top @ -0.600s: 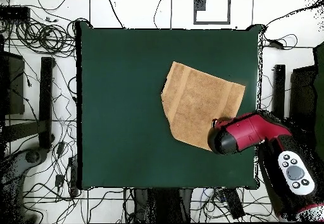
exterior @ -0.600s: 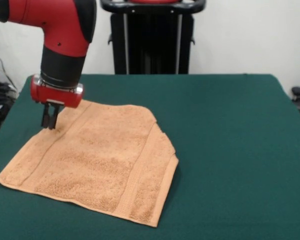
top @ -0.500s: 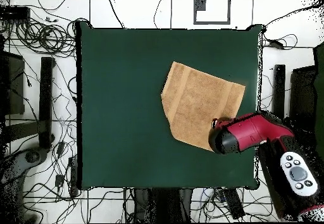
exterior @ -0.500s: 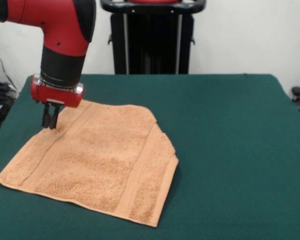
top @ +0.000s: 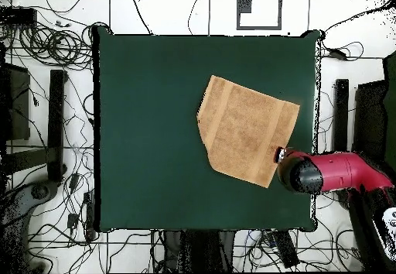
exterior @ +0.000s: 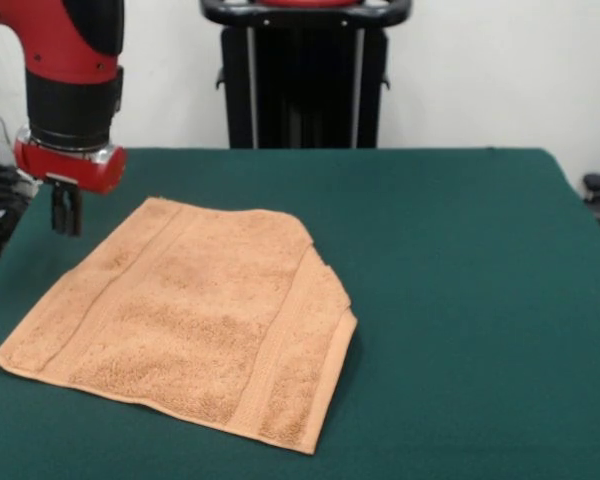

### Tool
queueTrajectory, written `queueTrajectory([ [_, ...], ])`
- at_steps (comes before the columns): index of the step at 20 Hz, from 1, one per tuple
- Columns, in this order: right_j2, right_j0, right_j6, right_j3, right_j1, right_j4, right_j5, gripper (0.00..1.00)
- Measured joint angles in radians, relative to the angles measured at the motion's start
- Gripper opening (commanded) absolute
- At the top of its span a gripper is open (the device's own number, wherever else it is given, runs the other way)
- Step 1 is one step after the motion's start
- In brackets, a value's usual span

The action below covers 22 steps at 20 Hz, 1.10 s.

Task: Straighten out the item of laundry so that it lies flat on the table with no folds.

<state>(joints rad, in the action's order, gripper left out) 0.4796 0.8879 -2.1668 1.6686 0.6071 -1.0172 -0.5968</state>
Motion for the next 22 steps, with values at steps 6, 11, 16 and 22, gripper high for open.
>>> queueTrajectory([
  [6,0.000,-0.033,0.000,0.011,0.020,0.023,0.000,0.00],
  [11,0.000,-0.063,0.000,0.019,0.021,0.090,0.000,0.00],
  [16,0.000,-0.083,0.000,0.031,0.021,0.171,0.000,0.00],
  [22,0.000,-0.104,0.000,0.045,0.017,0.225,0.000,0.00],
])
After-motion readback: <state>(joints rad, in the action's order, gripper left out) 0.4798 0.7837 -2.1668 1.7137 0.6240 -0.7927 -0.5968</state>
